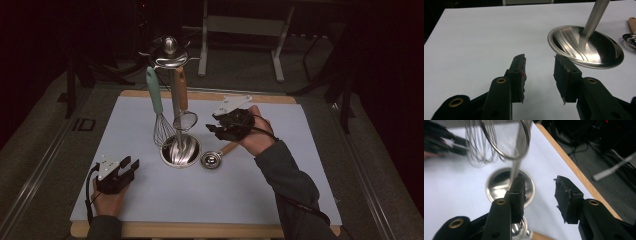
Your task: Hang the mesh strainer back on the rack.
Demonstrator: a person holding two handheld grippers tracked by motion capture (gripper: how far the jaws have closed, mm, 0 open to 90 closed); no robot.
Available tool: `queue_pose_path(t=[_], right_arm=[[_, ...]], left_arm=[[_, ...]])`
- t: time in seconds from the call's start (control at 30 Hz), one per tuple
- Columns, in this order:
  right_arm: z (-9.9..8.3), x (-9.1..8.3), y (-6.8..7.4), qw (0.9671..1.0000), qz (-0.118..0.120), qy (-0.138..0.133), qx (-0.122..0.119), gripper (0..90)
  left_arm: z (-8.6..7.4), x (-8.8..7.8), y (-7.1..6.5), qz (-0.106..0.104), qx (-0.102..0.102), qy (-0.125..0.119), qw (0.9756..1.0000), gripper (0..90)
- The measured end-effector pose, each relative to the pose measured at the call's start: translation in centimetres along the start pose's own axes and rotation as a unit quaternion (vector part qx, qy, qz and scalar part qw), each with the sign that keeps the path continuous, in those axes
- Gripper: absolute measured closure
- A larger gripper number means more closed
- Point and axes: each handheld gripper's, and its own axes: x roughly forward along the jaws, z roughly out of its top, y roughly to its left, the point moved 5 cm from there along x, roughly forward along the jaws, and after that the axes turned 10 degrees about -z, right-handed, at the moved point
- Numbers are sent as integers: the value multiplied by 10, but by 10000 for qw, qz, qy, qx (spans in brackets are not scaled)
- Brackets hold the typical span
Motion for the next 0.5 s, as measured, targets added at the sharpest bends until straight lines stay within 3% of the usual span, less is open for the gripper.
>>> queue_pose_path(t=[0.3,0.5], right_arm=[[-17,5,1,9993,-191,296,-154,584],[-28,10,2,9984,-170,483,-235,573]], left_arm=[[0,0,-1,22,17,31,10000,615],[0,0,-1,28,20,46,10000,616]])
